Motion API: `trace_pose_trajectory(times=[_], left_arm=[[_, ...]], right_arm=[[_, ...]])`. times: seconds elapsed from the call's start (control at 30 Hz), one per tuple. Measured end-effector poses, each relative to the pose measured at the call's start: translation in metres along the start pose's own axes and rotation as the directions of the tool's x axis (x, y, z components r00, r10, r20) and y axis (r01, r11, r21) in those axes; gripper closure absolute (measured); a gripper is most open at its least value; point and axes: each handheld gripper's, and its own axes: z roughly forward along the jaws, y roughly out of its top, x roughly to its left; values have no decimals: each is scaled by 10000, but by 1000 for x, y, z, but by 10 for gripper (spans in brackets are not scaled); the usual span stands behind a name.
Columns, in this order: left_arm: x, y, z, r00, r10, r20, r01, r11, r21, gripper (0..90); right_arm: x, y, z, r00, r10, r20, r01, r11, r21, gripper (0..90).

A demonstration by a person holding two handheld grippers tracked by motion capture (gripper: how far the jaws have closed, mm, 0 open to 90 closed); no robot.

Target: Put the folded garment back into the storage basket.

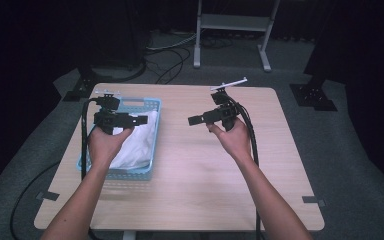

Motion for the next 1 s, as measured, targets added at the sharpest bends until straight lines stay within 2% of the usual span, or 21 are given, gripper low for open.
trace_pose_trajectory(times=[0.27,0.4,0.43,0.77,1.0], left_arm=[[-9,-2,8,9998,-26,175,27,10000,-81,180],[-15,-4,12,9992,-27,388,35,9998,-199,180],[-20,-4,14,9993,117,355,-108,9997,-239,180],[-42,-12,27,9975,325,632,-302,9989,-371,179],[-51,-17,34,9970,443,642,-411,9979,-498,179]], right_arm=[[-7,-8,-11,9995,-124,290,127,9999,-87,238],[-10,-13,-15,9991,-228,368,230,9997,-52,240],[-12,-16,-16,9989,-253,403,256,9997,-59,240],[-23,-34,-25,9979,-289,580,306,9992,-271,239],[-33,-46,-34,9974,-217,688,242,9990,-363,239]])
